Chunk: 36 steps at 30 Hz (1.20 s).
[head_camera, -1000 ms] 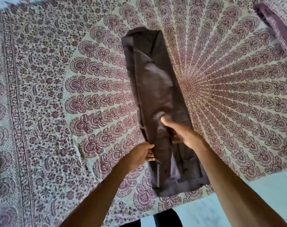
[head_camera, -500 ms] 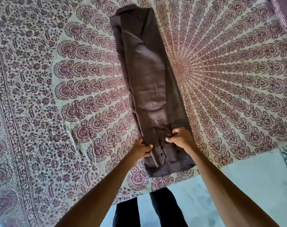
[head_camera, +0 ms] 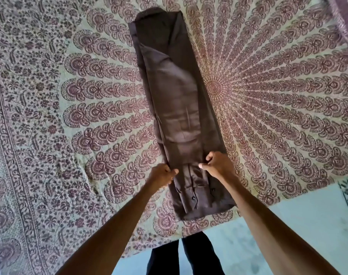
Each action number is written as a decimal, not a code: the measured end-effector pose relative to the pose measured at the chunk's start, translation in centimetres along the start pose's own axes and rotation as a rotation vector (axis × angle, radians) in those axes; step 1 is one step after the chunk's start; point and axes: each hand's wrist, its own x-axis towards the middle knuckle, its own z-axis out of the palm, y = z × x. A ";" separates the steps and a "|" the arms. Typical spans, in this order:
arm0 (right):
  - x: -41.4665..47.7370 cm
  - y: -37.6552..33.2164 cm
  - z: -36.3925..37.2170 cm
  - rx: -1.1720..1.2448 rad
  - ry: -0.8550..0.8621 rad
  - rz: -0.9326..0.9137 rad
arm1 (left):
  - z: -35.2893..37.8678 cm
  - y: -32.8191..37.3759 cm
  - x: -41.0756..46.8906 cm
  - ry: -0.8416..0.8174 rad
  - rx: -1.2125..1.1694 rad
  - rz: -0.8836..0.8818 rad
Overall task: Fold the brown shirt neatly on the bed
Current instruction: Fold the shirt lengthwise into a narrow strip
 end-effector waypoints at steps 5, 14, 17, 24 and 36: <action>5.0 -6.6 -4.3 0.113 0.139 -0.061 | -6.1 6.8 5.8 0.147 -0.198 0.098; 14.3 -18.5 -9.1 -0.140 0.546 -0.467 | -16.4 19.4 16.8 0.405 -0.435 0.185; 16.8 -21.2 -10.5 -0.171 0.571 -0.512 | -19.1 23.0 18.9 0.500 -0.421 0.263; 20.9 -24.9 -11.8 -0.004 0.453 -0.631 | -23.5 28.3 20.5 0.604 -0.227 0.459; 22.9 -26.4 -10.6 -0.001 0.449 -0.556 | -28.6 28.5 22.3 0.828 0.600 0.776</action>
